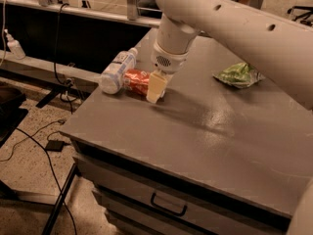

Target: Move coke can near blue plastic bottle

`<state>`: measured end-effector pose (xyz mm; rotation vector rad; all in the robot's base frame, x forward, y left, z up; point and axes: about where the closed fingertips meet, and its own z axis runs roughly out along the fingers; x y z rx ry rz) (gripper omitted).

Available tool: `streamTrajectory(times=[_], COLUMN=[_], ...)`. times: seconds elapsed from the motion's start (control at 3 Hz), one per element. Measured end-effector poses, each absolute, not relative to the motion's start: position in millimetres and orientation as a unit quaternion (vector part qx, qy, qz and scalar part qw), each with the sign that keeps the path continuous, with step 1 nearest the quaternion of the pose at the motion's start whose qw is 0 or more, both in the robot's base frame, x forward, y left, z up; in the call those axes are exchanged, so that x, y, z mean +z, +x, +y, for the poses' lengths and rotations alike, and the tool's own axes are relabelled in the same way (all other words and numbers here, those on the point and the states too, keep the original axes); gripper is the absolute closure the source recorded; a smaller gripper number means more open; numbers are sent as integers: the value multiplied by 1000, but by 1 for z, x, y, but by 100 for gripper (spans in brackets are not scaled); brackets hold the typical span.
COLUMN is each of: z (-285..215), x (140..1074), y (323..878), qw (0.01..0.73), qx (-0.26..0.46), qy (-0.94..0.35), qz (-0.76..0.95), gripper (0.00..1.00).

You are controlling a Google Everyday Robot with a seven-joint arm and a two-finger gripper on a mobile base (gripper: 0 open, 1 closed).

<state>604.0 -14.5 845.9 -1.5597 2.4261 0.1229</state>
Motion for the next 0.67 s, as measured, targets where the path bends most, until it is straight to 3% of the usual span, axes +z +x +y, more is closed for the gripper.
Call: streamTrajectory(times=[0.33, 0.67], z=[-9, -9], x=[845, 845], y=[601, 601], qw=[127, 127], qx=[39, 39], qy=[-541, -542], qz=[830, 830], gripper=[0, 0])
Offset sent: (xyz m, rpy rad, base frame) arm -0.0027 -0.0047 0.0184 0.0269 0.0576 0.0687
